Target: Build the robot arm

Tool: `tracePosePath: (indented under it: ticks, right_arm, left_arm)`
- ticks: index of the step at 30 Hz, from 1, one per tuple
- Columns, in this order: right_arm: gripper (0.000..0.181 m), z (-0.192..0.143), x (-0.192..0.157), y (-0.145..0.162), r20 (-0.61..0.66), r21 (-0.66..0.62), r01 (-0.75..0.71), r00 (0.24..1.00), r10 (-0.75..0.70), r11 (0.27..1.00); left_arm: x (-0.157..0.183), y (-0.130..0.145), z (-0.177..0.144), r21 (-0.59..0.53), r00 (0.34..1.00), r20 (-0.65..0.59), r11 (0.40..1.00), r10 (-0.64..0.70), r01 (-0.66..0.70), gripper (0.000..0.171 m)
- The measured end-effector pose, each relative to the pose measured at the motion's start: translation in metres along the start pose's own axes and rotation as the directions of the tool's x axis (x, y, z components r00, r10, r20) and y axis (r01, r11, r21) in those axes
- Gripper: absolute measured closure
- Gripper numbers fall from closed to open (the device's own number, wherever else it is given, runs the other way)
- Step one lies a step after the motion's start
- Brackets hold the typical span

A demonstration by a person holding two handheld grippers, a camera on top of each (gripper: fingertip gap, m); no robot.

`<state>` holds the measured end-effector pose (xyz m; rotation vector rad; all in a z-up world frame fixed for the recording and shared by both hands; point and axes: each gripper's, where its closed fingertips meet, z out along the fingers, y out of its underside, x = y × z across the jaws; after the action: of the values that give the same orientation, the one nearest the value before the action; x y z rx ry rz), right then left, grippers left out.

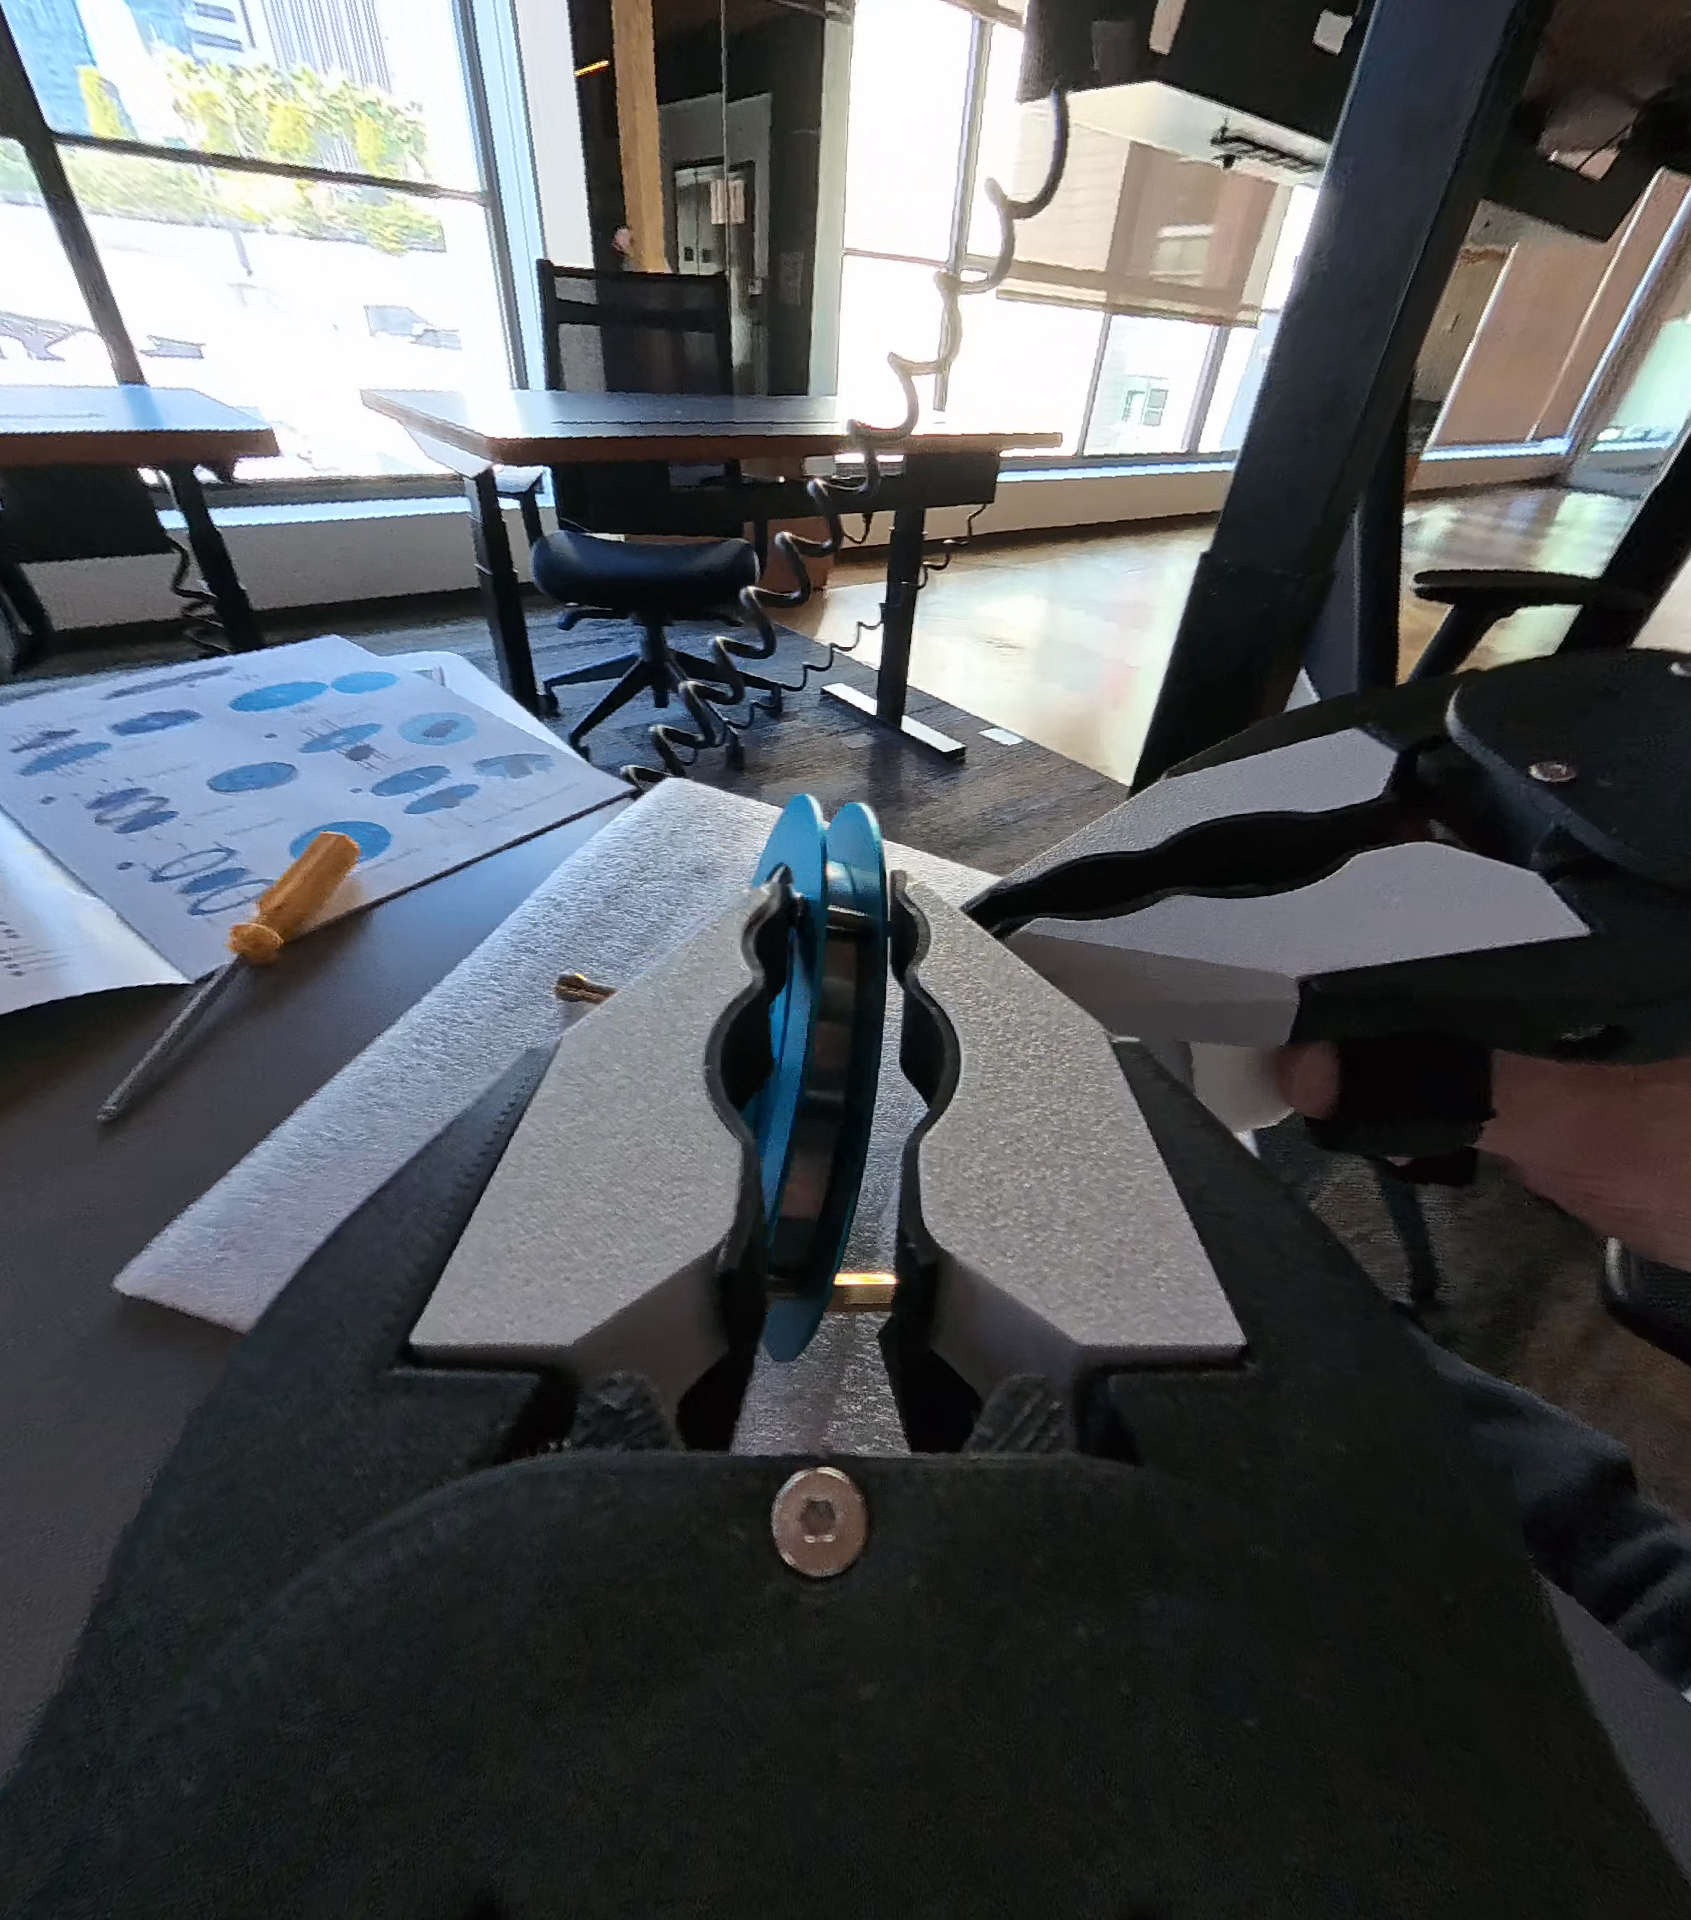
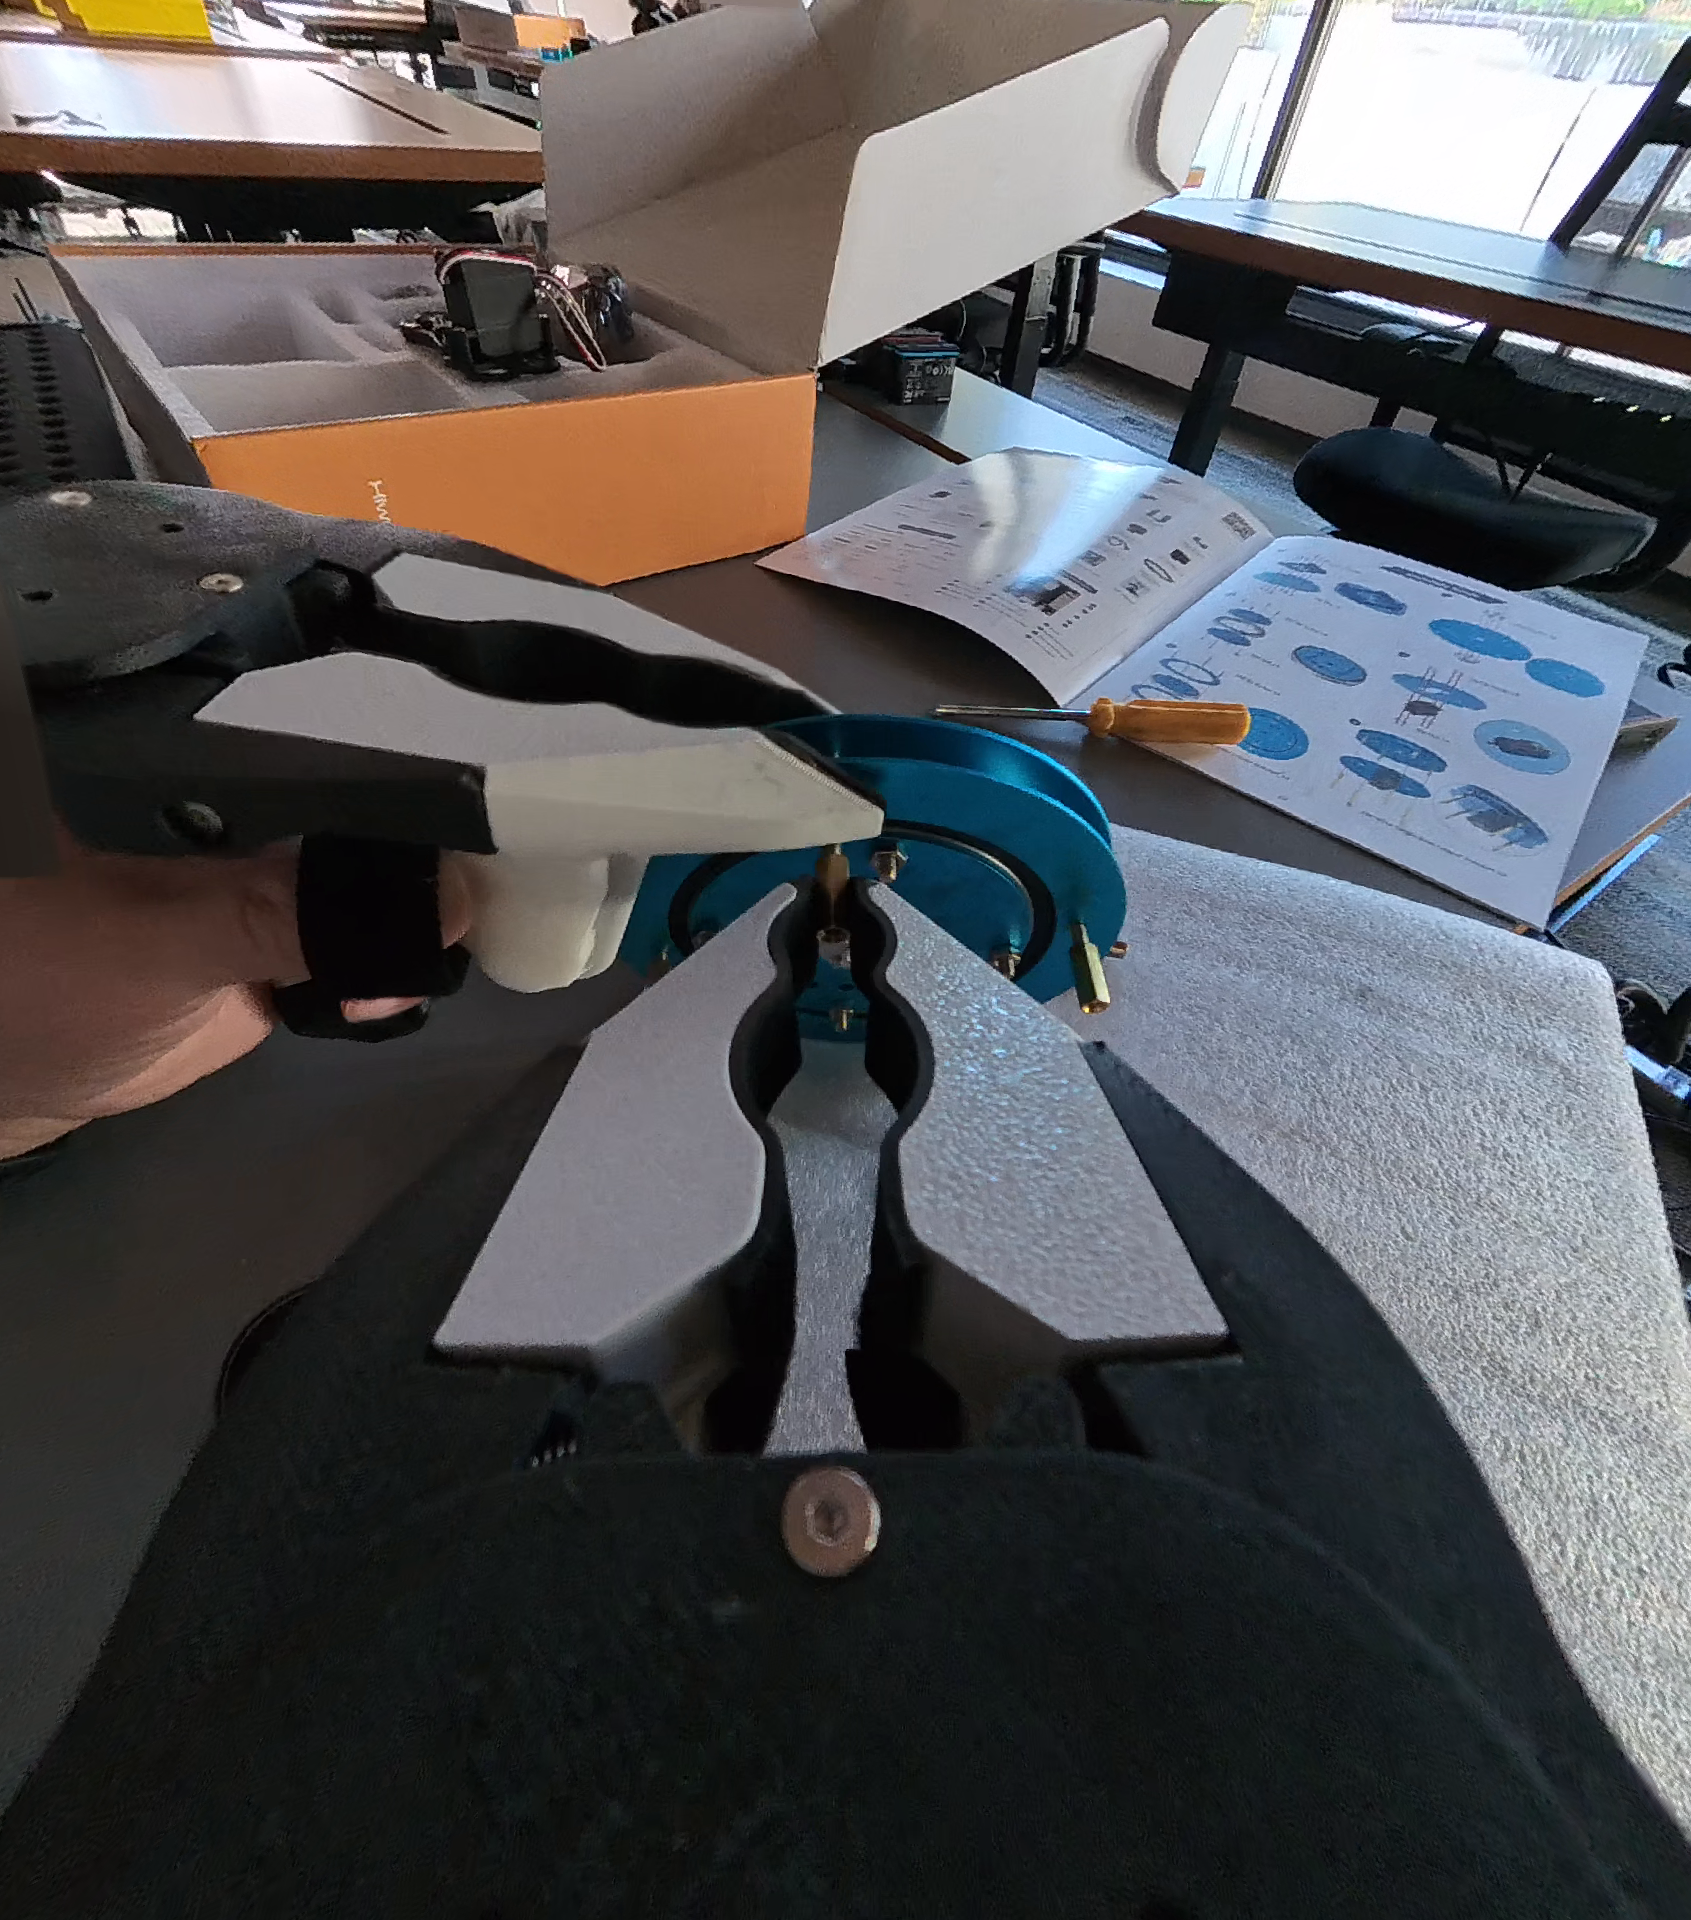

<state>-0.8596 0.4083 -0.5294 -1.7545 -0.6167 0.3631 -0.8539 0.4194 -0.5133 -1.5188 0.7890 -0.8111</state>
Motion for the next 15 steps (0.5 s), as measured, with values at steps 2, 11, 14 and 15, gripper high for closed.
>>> tracePosePath:
  ticks: [2,11,14,15]
  right_arm:
    - [0.178,0.0011,-0.0003,-0.0009,0.003,0.005,-0.004,1.000,0.004,1.000]
    - [0.178,0.0057,-0.0029,-0.0036,-0.023,0.002,0.026,0.999,-0.026,1.000]
    - [0.178,0.0066,-0.0026,-0.0042,-0.057,-0.009,0.057,0.997,-0.057,0.998]
    - [0.178,0.0067,-0.0026,-0.0043,-0.063,-0.012,0.060,0.996,-0.061,0.998]
  left_arm:
    - [-0.0007,0.0001,-0.0004,0.001,0.999,-0.024,0.999,-0.036,0.036,0.155]
    - [-0.0065,-0.0009,-0.0039,0.020,0.997,-0.005,0.997,-0.076,0.076,0.156]
    - [-0.0083,-0.0016,-0.0034,0.026,0.998,0.023,0.998,-0.057,0.057,0.156]
    - [-0.0087,-0.0019,-0.0032,0.026,0.998,0.037,0.999,-0.045,0.044,0.156]
